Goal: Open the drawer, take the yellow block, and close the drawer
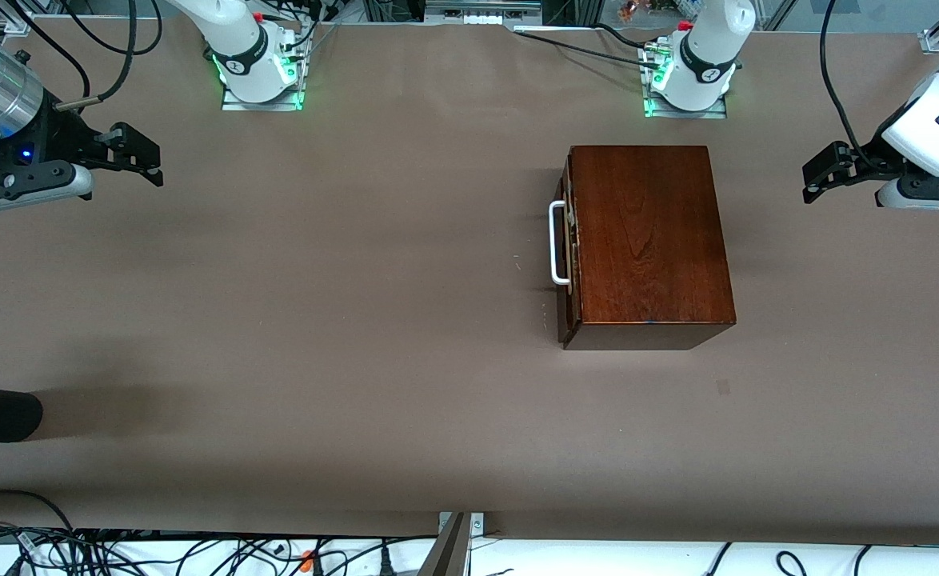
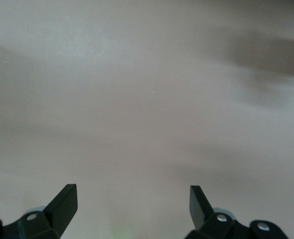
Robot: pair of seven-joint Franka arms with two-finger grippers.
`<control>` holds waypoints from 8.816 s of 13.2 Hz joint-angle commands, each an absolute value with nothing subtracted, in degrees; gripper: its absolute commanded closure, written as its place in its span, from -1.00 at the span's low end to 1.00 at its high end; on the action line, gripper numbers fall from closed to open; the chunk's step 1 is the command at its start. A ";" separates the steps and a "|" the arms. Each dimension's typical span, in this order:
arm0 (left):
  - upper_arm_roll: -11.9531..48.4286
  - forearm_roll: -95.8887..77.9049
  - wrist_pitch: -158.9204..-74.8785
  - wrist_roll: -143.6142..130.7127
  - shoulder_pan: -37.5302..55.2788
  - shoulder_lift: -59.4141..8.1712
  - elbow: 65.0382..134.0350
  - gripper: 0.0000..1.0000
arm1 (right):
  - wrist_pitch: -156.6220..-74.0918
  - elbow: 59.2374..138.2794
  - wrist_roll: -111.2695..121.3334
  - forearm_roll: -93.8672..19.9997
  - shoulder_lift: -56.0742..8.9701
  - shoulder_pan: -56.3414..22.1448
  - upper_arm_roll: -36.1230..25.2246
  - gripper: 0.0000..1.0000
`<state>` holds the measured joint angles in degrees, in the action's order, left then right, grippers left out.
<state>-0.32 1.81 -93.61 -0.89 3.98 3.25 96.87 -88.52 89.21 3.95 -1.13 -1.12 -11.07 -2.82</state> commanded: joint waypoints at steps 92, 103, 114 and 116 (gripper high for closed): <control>25.66 18.19 -130.73 -55.20 26.19 -30.86 96.42 -1.00 | -87.36 88.07 2.90 -0.62 -1.41 -10.99 -2.99 -1.00; 28.04 17.49 -112.62 -49.86 19.17 -17.86 95.97 -1.00 | -87.45 88.07 3.60 -1.05 -1.85 -10.90 -3.16 -1.00; 7.67 3.61 -97.65 -10.32 9.94 -2.64 97.12 -1.00 | -87.89 88.24 3.87 -0.96 -4.39 -22.57 -2.46 -1.00; 4.93 3.34 -96.16 -4.51 7.75 -1.94 97.12 -1.00 | -89.72 88.24 5.18 -0.71 -5.62 -28.70 -1.76 -1.00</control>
